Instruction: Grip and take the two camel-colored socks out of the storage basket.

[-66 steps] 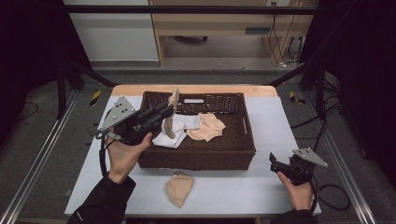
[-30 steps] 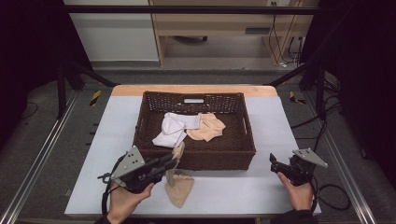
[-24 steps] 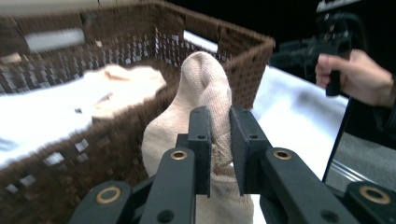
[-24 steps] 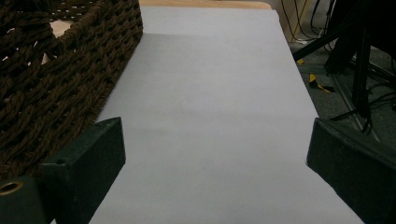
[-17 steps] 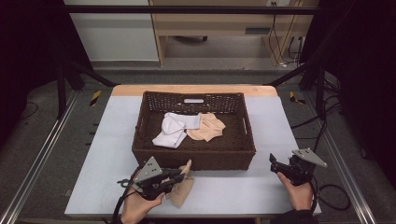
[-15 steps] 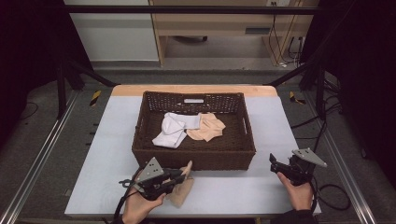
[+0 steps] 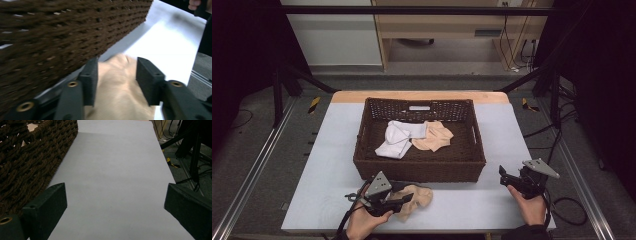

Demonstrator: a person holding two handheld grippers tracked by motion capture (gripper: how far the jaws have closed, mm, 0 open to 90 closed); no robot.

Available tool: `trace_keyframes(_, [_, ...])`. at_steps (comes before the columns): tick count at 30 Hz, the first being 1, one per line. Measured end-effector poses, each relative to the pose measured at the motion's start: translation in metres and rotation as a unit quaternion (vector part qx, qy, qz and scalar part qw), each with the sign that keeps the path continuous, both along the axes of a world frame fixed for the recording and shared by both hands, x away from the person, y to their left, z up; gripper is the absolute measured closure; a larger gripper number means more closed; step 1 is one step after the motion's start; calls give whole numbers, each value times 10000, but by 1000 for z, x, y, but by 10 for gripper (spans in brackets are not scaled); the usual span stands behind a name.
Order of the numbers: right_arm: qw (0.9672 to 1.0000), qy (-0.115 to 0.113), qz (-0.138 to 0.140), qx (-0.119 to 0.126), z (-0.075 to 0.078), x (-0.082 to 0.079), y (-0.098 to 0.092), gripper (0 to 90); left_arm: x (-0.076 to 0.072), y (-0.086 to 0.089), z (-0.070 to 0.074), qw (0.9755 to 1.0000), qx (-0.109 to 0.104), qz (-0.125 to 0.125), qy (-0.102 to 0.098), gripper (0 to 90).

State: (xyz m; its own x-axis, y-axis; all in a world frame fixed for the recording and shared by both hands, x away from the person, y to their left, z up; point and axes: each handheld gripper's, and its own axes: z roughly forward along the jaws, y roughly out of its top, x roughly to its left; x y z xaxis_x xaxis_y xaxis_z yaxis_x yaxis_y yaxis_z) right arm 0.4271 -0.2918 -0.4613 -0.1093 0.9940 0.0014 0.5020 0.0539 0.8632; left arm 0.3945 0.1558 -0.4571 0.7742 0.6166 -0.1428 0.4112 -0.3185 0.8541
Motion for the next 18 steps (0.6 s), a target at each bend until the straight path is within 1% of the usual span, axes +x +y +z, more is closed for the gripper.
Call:
trace_keyframes(1, [10000,1,7,-5,0,0,0,48,-1,8,2,9999,-37,122,-48,433])
trace_keyframes(2, [10000,-1,3,-2,0,0,0,49,-1,8,2,9999,-37,122,-48,420])
trace_keyframes(3, [10000,-1,3,-2,0,0,0,49,-1,13,3,9998,-44,198,-72,420])
trace_keyframes(5, [10000,-8,-5,-10,0,0,0,49,0,28,3,9990,-45,434,-95,377])
trace_keyframes(6, [10000,-8,-5,-10,0,0,0,49,0,28,3,9990,-45,434,-95,368])
trace_keyframes(8, [10000,-2,-7,0,0,0,0,48,-1,40,1,9982,26,588,-128,353])
trace_keyframes(9, [10000,-17,4,6,0,0,0,48,-1,52,-2,9973,70,727,-102,346])
trace_keyframes(10, [10000,-20,6,5,0,0,0,47,-2,58,-3,9967,87,807,-96,343])
trace_keyframes(11, [10000,-20,6,5,0,0,0,47,-2,58,-3,9967,87,807,-96,339])
trace_keyframes(12, [10000,-21,10,11,0,-1,0,47,-3,71,-5,9951,127,977,-72,333])
trace_keyframes(13, [10000,-21,10,11,0,-1,0,47,-3,71,-5,9951,127,977,-72,324])
trace_keyframes(14, [10000,-20,7,12,0,0,0,47,-3,78,-6,9938,141,1101,-66,324])
trace_keyframes(15, [10000,-22,5,13,0,0,0,46,-4,84,-6,9928,201,1182,-64,310])
trace_keyframes(16, [10000,-17,1,23,0,-1,-1,46,-3,92,-5,9905,233,1352,-42,293])
trace_keyframes(17, [10000,-18,1,23,0,0,-1,46,-2,95,-5,9896,224,1421,-43,287])
trace_keyframes(18, [10000,-18,1,23,0,0,-1,46,-2,95,-5,9896,224,1421,-43,275])
